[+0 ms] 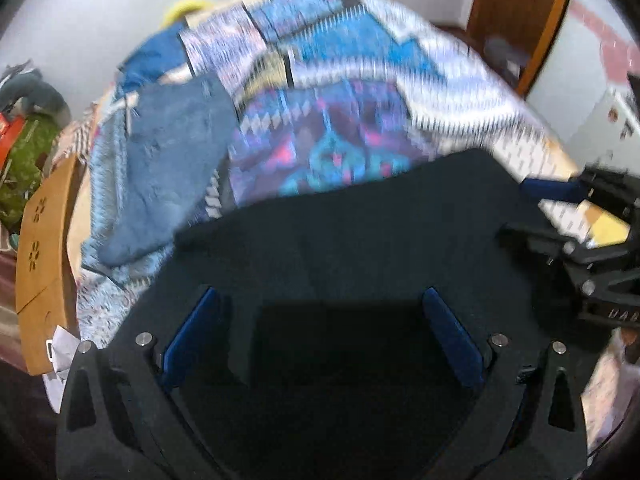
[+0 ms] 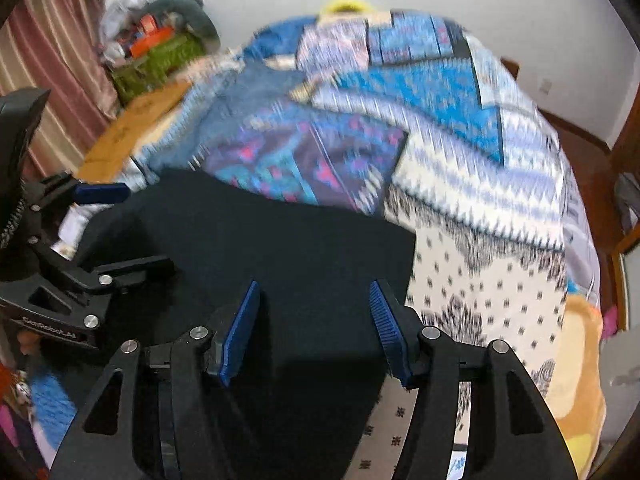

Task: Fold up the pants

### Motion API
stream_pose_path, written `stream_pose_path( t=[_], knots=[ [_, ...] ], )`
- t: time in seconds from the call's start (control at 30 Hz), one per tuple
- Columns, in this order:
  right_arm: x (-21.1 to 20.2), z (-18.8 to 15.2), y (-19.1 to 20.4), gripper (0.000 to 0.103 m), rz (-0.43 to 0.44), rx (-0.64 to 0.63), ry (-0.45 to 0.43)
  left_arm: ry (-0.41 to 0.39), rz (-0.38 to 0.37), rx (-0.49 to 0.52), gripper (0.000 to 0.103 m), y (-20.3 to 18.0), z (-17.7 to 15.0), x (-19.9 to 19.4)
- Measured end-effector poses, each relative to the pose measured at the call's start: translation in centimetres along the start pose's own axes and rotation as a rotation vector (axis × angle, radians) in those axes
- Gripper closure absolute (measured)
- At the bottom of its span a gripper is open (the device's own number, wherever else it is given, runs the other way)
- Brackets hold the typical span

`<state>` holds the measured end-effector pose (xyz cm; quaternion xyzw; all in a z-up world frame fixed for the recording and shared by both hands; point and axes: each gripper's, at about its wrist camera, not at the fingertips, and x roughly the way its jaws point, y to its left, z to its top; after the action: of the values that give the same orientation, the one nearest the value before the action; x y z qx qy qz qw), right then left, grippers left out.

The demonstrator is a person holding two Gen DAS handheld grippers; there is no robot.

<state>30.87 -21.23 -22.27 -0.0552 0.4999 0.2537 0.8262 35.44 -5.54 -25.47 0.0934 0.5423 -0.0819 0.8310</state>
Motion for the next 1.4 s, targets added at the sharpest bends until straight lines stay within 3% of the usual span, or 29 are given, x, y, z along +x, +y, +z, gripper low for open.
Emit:
stream_pose_path(
  t=[0.2,0.37,0.6,0.83,0.93,1.23,1.4],
  knots=[
    [-0.5,-2.3,-0.7,0.045,0.007,0.007,-0.001,0.003,-0.032,-0.015,0.000,0.4,-1.5,-0.3],
    [-1.6,-3.8,-1.7,0.038,-0.022,0.066,-0.005,-0.023,-0.009,-0.037,0.000,0.4,-3.2,-1.5],
    [-3.9,-6.0,-2.2,0.038,-0.051,0.096,-0.013,-0.077,0.047,-0.048,0.000,0.5,-6.1,-3.6],
    [-6.5,-6.3,-0.9,0.038,-0.087,0.070,-0.054,-0.095,0.051,-0.100,0.000,1.7,-8.5,-5.6],
    [-8.2,-5.7,0.1,0.038,-0.078,0.055,-0.101,-0.113,0.049,-0.137,0.000,2.7,-9.4,-7.1],
    [-11.6,-3.2,5.5,0.033,0.011,-0.009,-0.250,-0.249,0.149,-0.329,0.000,8.9,-13.5,-13.1],
    [-10.3,-2.3,9.0,0.032,0.080,-0.051,-0.251,-0.274,0.143,-0.463,0.000,13.2,-16.7,-14.4]
  ],
)
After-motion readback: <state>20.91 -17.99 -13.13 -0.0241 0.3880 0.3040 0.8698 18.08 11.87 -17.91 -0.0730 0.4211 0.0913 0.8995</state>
